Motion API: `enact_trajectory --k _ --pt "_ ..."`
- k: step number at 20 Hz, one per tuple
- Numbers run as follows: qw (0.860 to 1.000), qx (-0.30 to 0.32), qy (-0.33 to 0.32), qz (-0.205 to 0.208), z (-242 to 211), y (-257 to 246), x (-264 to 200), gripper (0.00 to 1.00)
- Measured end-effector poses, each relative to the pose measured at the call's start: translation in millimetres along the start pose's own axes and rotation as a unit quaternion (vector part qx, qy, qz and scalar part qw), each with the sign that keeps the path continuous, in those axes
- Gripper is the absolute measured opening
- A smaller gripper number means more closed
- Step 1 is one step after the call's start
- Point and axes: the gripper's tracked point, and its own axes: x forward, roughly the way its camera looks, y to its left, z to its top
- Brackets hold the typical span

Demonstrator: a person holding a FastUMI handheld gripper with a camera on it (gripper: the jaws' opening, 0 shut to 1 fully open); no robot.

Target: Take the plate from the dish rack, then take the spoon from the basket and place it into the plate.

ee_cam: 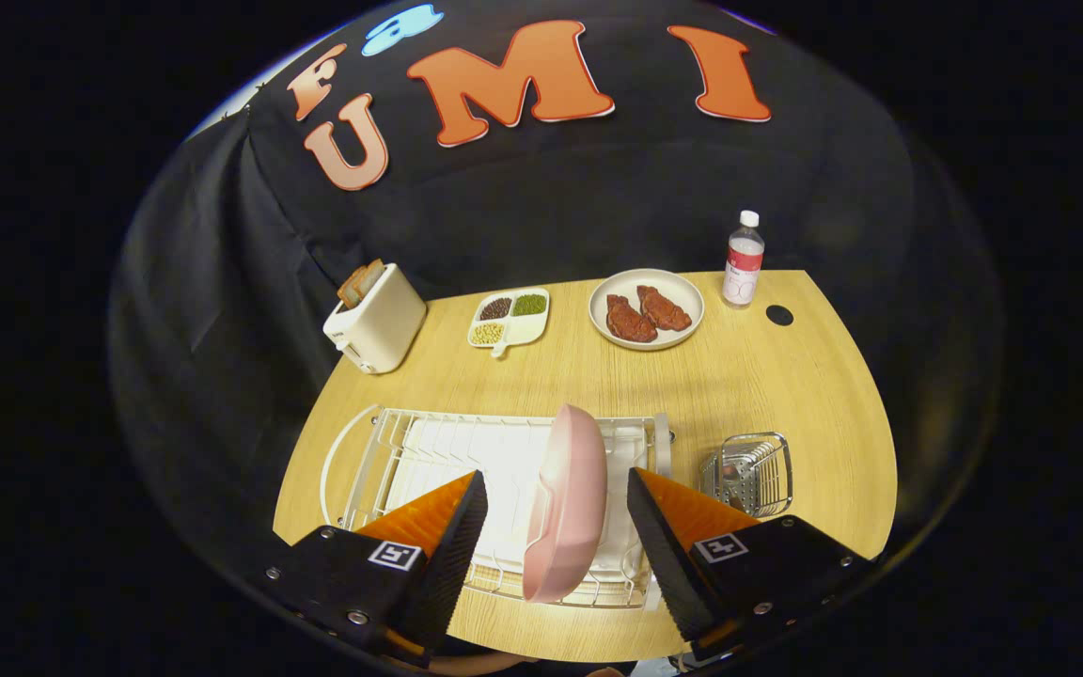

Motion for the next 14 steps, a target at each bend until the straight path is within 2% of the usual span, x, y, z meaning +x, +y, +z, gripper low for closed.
enact_trajectory --k 5,10,14 --pt "0.999 0.013 0.048 -0.013 -17 1 33 0.8" --pt "0.997 -0.004 0.071 -0.041 -30 6 53 0.54" --pt "0.993 -0.014 0.071 -0.093 -31 -10 64 0.43"
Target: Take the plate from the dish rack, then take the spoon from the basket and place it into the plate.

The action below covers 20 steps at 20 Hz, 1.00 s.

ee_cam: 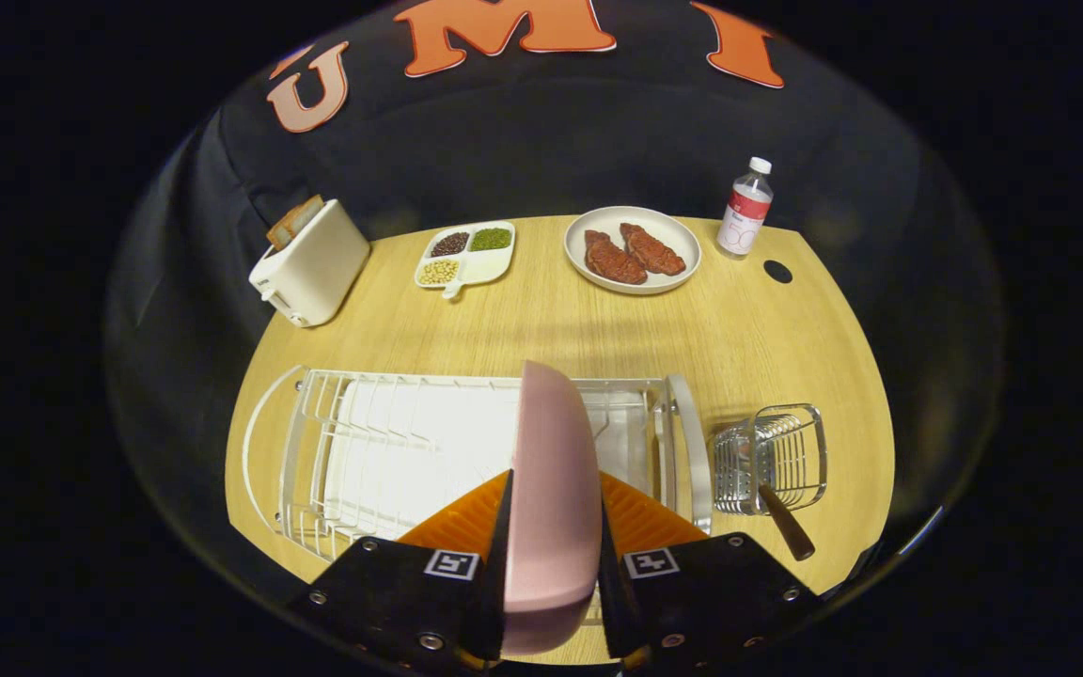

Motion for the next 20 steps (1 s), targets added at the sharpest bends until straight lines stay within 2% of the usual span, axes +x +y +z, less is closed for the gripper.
enact_trajectory --k 6,13,20 --pt "0.997 0.022 -0.045 -0.052 16 -26 -4 0.29" --pt "0.987 -0.009 -0.113 -0.11 38 -32 -33 0.29" --pt "0.988 0.015 -0.142 -0.058 36 -14 -70 0.29"
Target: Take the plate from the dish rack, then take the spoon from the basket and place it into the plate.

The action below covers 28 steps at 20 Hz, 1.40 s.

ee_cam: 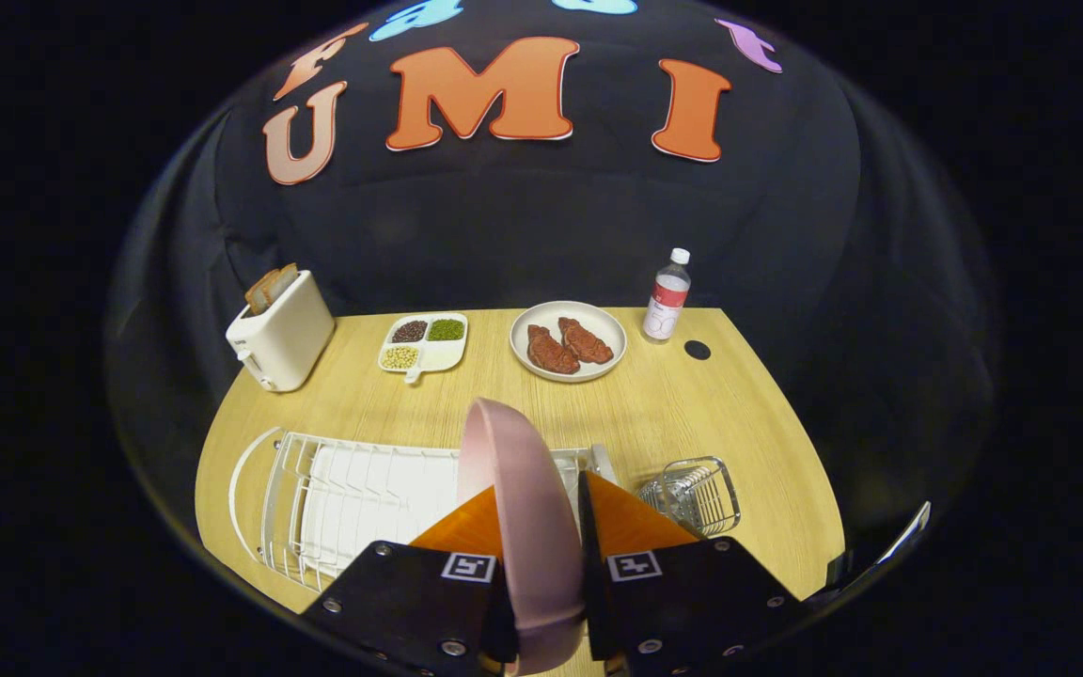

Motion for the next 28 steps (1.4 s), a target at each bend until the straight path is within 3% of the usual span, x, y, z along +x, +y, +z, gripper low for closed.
enact_trajectory --k 7,14,22,28 --pt "0.998 0.022 -0.019 0.063 -26 -3 -56 0.29" --pt "0.993 0.033 0.003 0.114 -87 -16 -92 0.29" --pt "0.986 0.062 0.052 0.144 -165 -28 -79 0.29" --pt "0.975 0.071 0.087 0.193 -204 -5 -67 0.29"
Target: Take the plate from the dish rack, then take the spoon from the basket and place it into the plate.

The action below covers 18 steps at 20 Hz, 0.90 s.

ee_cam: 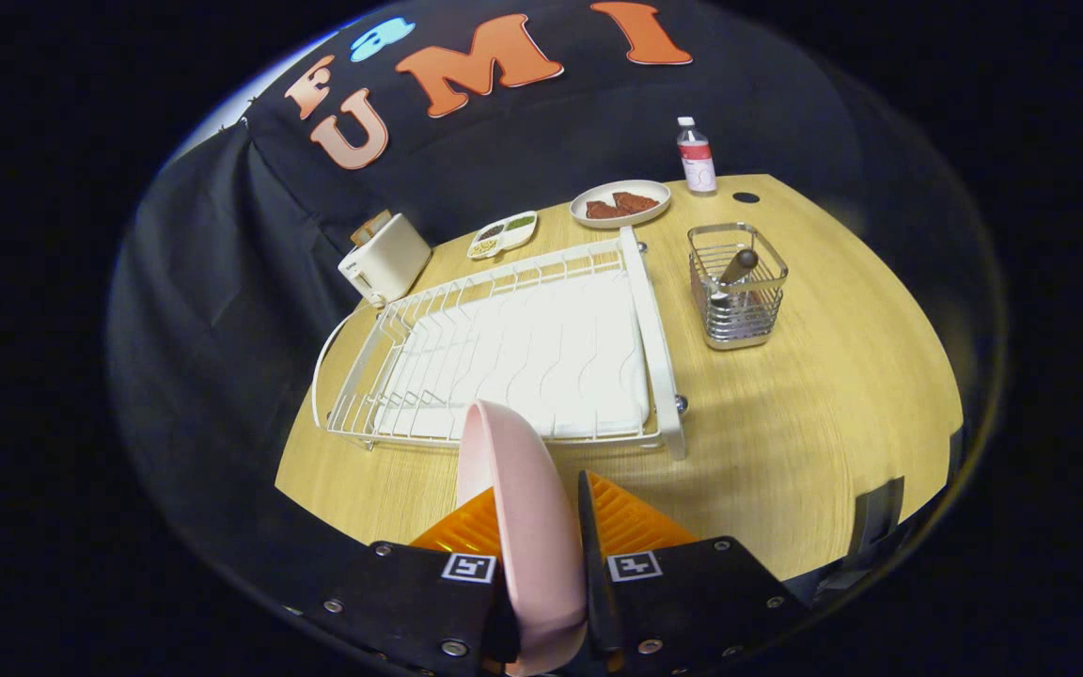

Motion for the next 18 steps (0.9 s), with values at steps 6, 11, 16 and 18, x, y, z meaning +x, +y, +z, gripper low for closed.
enact_trajectory --k 6,11,16,18 --pt "1.0 0.014 0.011 0.023 -18 -1 23 0.29" --pt "0.997 0.064 0.028 0.037 -33 -6 45 0.29" --pt "0.997 0.07 0.015 -0.023 -30 -41 58 0.4" --pt "0.997 0.064 0.004 -0.035 -23 -48 56 0.46"
